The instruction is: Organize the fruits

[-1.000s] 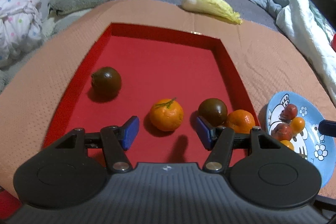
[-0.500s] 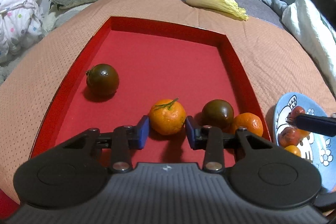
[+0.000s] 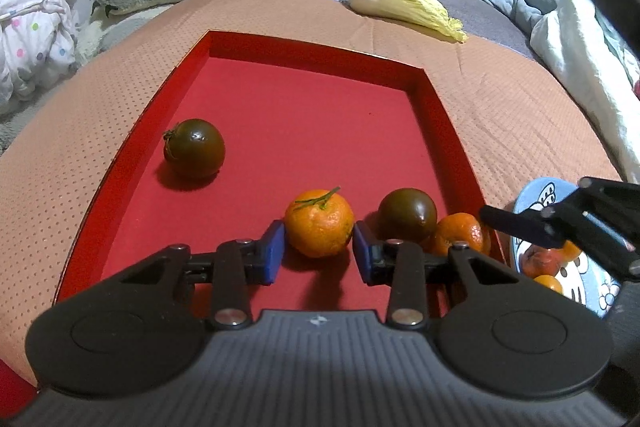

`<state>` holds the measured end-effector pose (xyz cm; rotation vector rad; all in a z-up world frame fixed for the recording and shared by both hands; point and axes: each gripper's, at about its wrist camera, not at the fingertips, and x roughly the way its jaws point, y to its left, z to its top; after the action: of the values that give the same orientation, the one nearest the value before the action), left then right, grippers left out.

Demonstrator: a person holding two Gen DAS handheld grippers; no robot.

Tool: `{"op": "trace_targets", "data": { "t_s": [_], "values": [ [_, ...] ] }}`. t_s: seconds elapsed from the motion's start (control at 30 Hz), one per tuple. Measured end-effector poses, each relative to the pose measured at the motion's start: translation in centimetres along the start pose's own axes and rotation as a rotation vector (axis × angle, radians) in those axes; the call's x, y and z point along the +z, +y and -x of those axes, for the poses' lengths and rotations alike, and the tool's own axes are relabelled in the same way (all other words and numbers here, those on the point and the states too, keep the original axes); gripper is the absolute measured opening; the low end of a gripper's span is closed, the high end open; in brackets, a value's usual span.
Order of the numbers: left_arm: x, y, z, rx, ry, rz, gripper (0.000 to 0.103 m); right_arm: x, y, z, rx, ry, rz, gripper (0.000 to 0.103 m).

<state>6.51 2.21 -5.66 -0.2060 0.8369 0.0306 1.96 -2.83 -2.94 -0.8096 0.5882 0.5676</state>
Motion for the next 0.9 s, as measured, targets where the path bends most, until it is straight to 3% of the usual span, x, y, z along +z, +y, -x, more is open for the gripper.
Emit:
{"op": "trace_targets", "data": {
  "t_s": [0.13,0.27,0.73,0.9],
  "values": [
    [0.0,0.1,-0.1,-0.005,0.0,0.002,0.043,0.1,0.6,-0.7,-0.03,0.02,0.049,0.043],
    [0.0,0.1,0.0,-0.007,-0.001,0.004,0.043,0.3,-0.2,-0.5,-0.009,0.024,-0.006,0.042],
    [-0.3,-0.3,0.8,-0.012,-0.032,-0.011,0.042,-1.3,-3.4,5.1,0.163,-0.047,-0.441,0.042],
    [-0.7,-0.9,1.4,-0.014,-0.042,-0.033,0.042,-2.4,-4.3,6.5,0.199,-0.066,-0.533,0.042]
  ]
}}
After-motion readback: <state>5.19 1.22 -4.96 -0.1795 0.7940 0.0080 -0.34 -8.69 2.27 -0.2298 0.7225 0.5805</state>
